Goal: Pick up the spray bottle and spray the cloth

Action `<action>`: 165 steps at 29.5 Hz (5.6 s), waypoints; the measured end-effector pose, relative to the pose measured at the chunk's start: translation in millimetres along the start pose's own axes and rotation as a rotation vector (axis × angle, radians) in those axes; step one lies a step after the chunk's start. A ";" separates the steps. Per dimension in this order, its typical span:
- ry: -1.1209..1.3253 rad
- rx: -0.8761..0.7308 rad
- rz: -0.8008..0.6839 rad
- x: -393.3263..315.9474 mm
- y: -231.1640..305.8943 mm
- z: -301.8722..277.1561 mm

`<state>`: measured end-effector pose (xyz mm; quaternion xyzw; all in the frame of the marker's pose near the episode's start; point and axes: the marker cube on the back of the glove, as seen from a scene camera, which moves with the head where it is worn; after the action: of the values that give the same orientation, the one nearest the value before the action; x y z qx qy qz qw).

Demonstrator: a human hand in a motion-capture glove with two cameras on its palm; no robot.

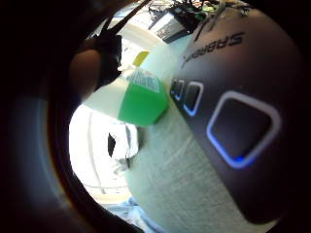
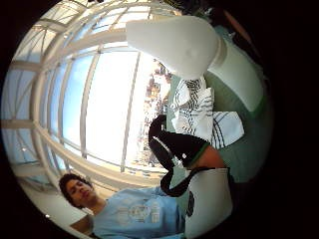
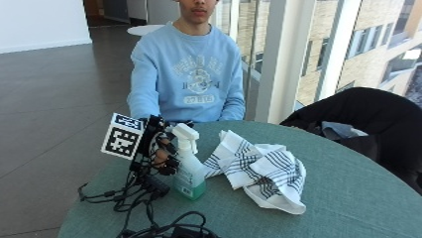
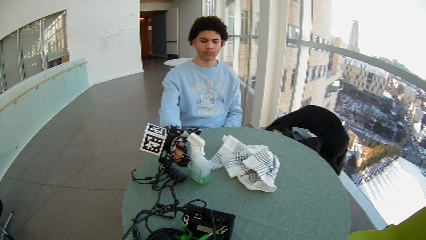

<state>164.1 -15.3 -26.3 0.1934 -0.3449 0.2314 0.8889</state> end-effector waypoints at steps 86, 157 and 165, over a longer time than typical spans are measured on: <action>0.438 -0.422 -0.042 -99.2 -18.2 26.3; -0.097 -0.473 -0.359 -209.3 28.2 194.8; -0.210 -0.535 -0.357 -215.5 48.3 299.2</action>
<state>-160.1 -186.3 36.8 0.0335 -0.4437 -0.0478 0.8943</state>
